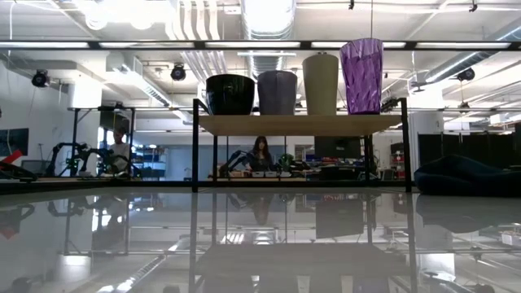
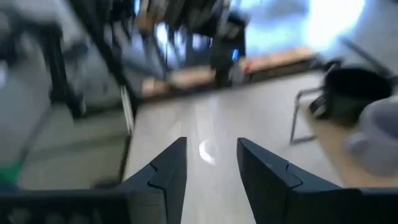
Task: Stack small to large cups/mugs on shelf
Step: Return to Home Position
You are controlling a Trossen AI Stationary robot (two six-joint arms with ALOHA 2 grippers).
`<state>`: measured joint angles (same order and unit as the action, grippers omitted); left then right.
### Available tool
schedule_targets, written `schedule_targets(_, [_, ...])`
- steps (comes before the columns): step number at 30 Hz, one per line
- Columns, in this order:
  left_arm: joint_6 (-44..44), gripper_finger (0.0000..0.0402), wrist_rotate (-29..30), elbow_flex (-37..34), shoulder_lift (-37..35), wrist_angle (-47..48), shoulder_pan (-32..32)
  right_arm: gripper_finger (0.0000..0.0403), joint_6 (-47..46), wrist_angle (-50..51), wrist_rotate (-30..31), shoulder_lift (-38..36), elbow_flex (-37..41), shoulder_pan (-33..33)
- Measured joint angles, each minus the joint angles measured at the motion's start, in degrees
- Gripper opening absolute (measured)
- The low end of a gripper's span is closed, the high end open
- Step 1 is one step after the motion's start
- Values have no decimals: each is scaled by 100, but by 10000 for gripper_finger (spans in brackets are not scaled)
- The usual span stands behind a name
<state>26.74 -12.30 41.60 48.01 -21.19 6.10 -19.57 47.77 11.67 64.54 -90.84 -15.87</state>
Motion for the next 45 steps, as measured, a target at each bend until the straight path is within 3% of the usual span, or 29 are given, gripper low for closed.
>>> schedule_targets(3, [125,100,-345,-15,-277,401,-263,134,56,-55,-28,170,257,-111])
schedule_targets(6, [96,100,-658,30,-847,1045,-756,131,78,-93,71,-138,512,-98])
schedule_targets(9, [57,100,-673,9,-1474,2079,-1295,127,115,-340,405,-803,966,-100])
schedule_targets(13, [-13,100,-672,-199,-1970,2507,-1707,123,92,-868,645,-1967,1915,-100])
schedule_targets(22, [142,100,-355,-1624,-3518,2370,-1752,128,598,-3006,694,-3786,4420,-100])
schedule_targets(31, [617,100,-129,-3597,-4635,303,-1750,125,570,-4024,851,-4876,5901,-100])
schedule_targets(35, [797,100,-237,-4091,-4644,-243,-1750,123,593,-3895,889,-5231,6272,-100])
schedule_targets(39, [898,100,-242,-4111,-4537,185,-1750,126,504,-3366,931,-5658,6580,-100])
schedule_targets(45, [894,100,-240,-4111,-4493,328,-1750,130,-334,-2915,1257,-6396,7016,-99])
